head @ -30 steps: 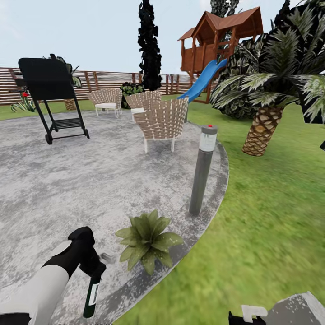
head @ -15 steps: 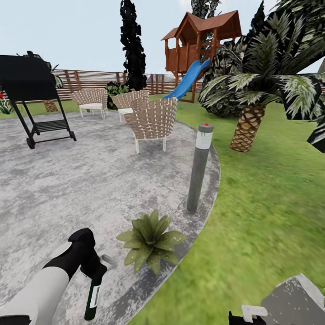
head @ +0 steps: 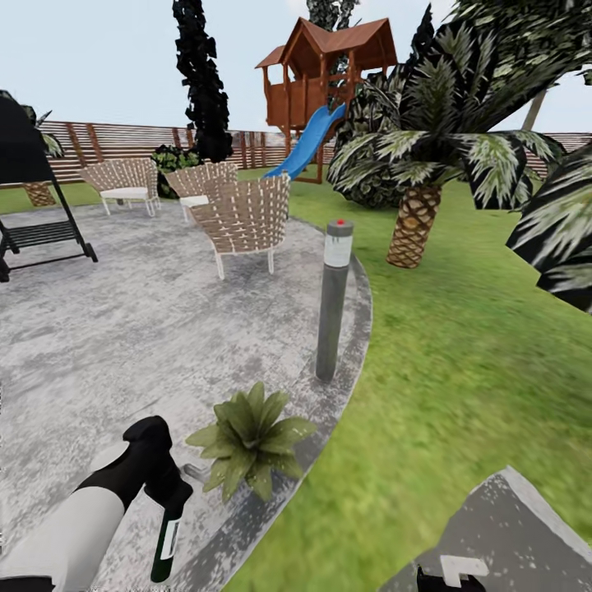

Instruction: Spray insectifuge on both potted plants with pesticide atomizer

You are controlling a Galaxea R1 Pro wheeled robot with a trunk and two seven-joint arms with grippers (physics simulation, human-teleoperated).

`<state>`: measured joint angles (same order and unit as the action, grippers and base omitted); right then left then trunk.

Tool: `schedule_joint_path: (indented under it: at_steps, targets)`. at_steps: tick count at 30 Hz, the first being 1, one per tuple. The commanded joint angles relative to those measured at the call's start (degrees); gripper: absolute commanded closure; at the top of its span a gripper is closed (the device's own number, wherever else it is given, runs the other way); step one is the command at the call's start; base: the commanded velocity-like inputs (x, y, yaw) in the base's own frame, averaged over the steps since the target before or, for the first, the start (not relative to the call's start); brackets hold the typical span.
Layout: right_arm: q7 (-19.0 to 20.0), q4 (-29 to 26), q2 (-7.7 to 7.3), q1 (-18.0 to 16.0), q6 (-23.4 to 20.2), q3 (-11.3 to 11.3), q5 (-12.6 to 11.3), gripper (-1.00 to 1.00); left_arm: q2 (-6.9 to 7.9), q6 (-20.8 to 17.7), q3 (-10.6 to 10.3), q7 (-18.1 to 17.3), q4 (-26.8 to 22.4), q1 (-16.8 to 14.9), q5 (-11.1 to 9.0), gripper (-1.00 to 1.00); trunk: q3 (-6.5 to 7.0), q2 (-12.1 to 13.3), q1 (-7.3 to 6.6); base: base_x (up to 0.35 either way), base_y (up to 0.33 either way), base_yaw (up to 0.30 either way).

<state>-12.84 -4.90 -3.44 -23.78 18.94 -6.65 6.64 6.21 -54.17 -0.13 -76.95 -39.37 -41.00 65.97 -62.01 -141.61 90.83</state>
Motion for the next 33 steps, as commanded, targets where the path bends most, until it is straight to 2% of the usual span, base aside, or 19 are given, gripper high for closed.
schedule_joint_path:
  at_steps: [1,7,14,24,33]
  targets:
    - [-0.1,0.1,-0.02,0.0,0.2,-0.5,0.6,-1.00,0.01,-0.6,0.0,-0.5,-0.1,0.0,0.4,1.00,-0.05,0.0,-0.04,-0.274,0.098,-0.046]
    - [0.1,0.2,-0.41,0.0,0.2,-0.4,0.8,-1.00,0.00,-0.7,0.2,-0.5,-0.2,-0.1,0.5,1.00,-0.05,0.0,-0.04,-0.246,0.182,-0.009]
    - [-0.1,0.1,-0.23,0.0,0.2,-0.4,0.7,-1.00,0.03,-0.8,0.2,-0.5,-0.2,-0.3,-0.1,1.00,-0.05,0.0,-0.04,0.059,0.305,-0.017]
    - [-0.2,0.0,-0.25,0.0,0.2,-0.5,0.7,-1.00,-0.05,-0.8,0.2,-0.5,-0.1,-0.3,-0.1,1.00,-0.05,0.0,-0.04,-0.059,0.311,-0.262]
    - [-0.2,0.0,-0.17,0.0,0.2,-0.6,0.6,-1.00,-0.46,-0.9,0.2,-0.5,-0.2,-0.2,-0.2,1.00,-0.38,0.0,-0.04,-0.007,0.027,-0.245]
